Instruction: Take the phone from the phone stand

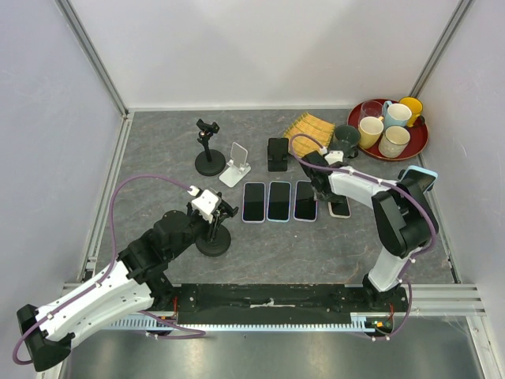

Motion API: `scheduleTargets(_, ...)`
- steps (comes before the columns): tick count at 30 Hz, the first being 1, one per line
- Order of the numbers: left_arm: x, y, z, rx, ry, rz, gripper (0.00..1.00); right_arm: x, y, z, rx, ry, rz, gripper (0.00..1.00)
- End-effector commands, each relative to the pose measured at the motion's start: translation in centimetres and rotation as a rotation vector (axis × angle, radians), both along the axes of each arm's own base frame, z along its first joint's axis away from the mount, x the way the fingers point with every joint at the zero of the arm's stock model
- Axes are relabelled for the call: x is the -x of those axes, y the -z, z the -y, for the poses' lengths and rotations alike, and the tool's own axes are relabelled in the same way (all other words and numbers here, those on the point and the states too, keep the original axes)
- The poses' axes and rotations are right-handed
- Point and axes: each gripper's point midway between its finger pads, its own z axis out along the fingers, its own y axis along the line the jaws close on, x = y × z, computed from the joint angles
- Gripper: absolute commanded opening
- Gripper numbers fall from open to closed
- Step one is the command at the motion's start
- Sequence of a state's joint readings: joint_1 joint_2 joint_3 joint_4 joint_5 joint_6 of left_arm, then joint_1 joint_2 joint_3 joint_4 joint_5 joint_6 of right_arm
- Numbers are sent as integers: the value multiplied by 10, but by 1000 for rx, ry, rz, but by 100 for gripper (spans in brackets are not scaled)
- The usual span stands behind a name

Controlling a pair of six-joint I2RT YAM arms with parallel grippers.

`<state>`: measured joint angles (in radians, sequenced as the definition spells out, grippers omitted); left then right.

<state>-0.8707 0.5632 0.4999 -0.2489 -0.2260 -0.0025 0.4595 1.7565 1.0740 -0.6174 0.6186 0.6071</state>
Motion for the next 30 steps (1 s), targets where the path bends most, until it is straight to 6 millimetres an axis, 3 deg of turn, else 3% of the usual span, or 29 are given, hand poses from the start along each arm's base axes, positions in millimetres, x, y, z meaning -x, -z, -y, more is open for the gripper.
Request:
scheduleTargets(1, -8, -45, 7, 88, 10, 116, 2, -4, -12, -10, -82, 0, 51, 61)
scheduleTargets(5, -8, -45, 8, 87, 14, 114, 2, -4, -17, -15, -120, -17, 67, 69)
scheduleTargets(9, -8, -44, 8, 85, 13, 112, 2, -8, -23, -14, -133, -25, 92, 93)
scheduleTargets(11, -7, -44, 9, 87, 19, 111, 2, -13, -26, -8, -147, -7, 108, 98)
scheduleTargets(20, -7, -45, 9, 86, 20, 113, 2, -26, -7, 12, -378, 75, 104, 98)
scheduleTargets(30, -7, -43, 9, 83, 24, 107, 2, -3, 15, -4, -530, 40, 42, 98)
